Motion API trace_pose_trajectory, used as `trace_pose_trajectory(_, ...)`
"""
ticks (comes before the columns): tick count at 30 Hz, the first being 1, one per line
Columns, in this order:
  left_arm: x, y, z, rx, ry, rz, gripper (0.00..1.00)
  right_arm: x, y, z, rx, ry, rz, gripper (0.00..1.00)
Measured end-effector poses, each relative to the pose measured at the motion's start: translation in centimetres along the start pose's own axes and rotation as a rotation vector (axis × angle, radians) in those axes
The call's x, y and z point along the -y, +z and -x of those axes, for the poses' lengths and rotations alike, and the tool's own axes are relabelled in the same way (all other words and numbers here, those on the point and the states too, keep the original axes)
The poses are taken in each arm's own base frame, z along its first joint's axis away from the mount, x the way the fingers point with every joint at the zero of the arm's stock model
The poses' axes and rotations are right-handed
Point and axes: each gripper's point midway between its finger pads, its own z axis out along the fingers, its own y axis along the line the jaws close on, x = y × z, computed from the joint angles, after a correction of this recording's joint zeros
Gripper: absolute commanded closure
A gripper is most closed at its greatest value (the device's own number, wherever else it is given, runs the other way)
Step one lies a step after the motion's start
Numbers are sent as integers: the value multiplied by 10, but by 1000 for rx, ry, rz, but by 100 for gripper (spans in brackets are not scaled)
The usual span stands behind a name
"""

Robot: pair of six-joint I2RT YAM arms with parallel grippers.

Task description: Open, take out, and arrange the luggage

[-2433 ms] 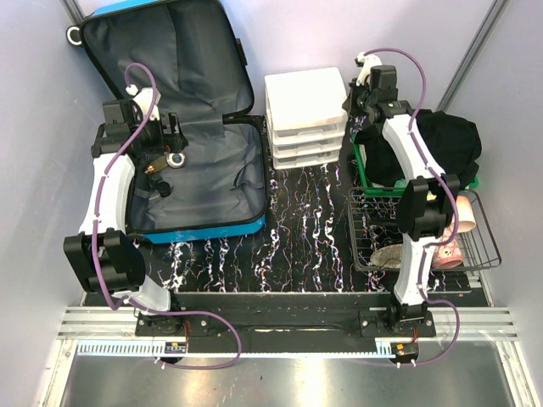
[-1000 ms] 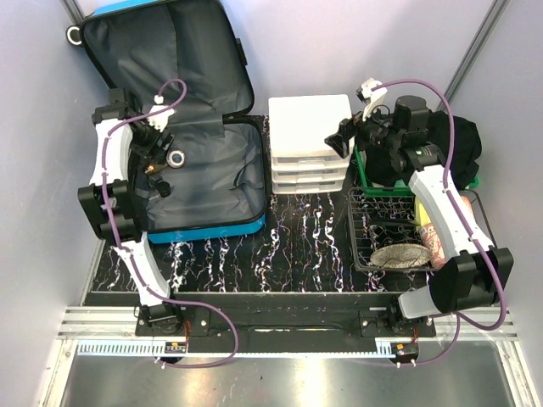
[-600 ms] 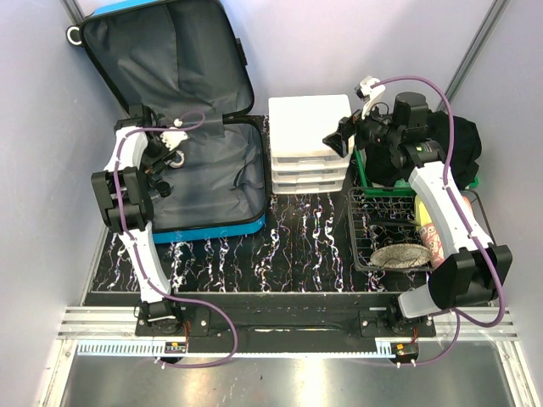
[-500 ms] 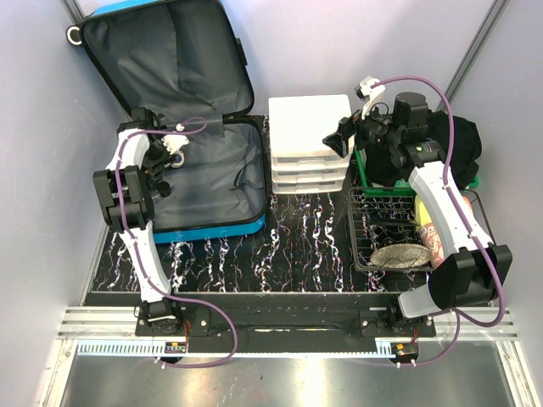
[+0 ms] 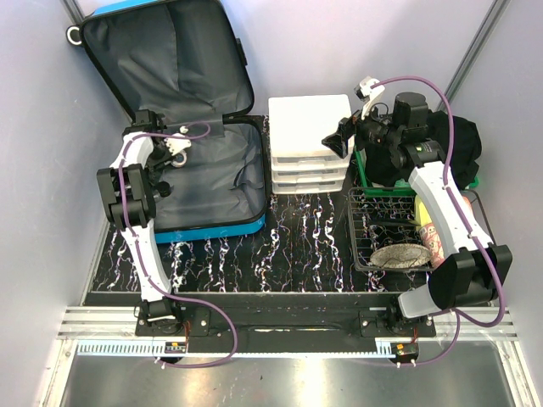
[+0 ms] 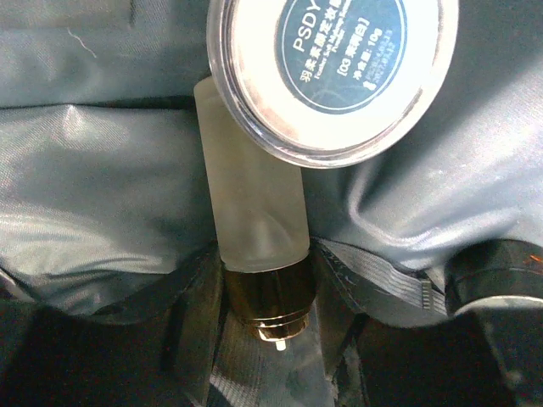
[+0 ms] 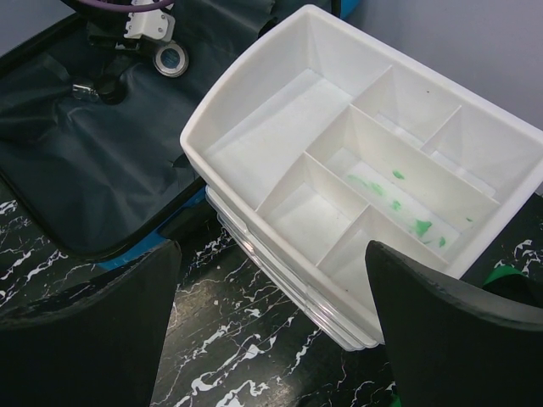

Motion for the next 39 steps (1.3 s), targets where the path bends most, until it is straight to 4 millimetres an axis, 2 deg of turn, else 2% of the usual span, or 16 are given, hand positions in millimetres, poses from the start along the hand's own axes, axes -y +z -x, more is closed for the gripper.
trace_pose_trajectory(1, -1, 1, 1, 5, 0, 8, 78, 0, 0, 0, 0, -1, 0, 0)
trace_pose_trajectory(2, -2, 3, 2, 10, 0, 12, 87, 0, 0, 0, 0, -1, 0, 0)
trace_pose_trajectory(5, -2, 2, 4, 27, -2, 18, 100, 0, 0, 0, 1, -2, 0, 0)
trace_pose_trajectory(10, -4, -15, 10, 64, -13, 36, 100, -2, 1, 1, 7, -20, 19, 0)
trace_pose_trajectory(15, -5, -63, 15, 101, -10, 74, 100, -7, 8, -1, 16, -21, 75, 1)
trace_pose_trajectory(20, -2, -126, 19, 164, 31, 140, 100, -14, 21, -15, -2, 50, 166, 2)
trace_pose_trajectory(24, 8, -164, 28, 219, 81, 149, 100, -22, 31, -28, -27, 119, 245, 2)
trace_pose_trajectory(26, 18, -179, 37, 262, 107, 132, 100, -25, 36, -32, -32, 133, 272, 0)
trace_pose_trajectory(29, 43, -200, 56, 341, 170, 102, 100, -33, 44, -27, -7, 111, 303, 0)
trace_pose_trajectory(35, 139, -252, 105, 544, 488, 32, 100, -68, 58, -8, 47, 137, 482, 6)
trace_pose_trajectory(37, 172, -268, 121, 611, 633, 16, 100, -84, 63, -13, 21, 177, 563, 5)
trace_pose_trajectory(39, 196, -282, 135, 669, 757, 14, 100, -100, 67, -22, -17, 209, 637, 4)
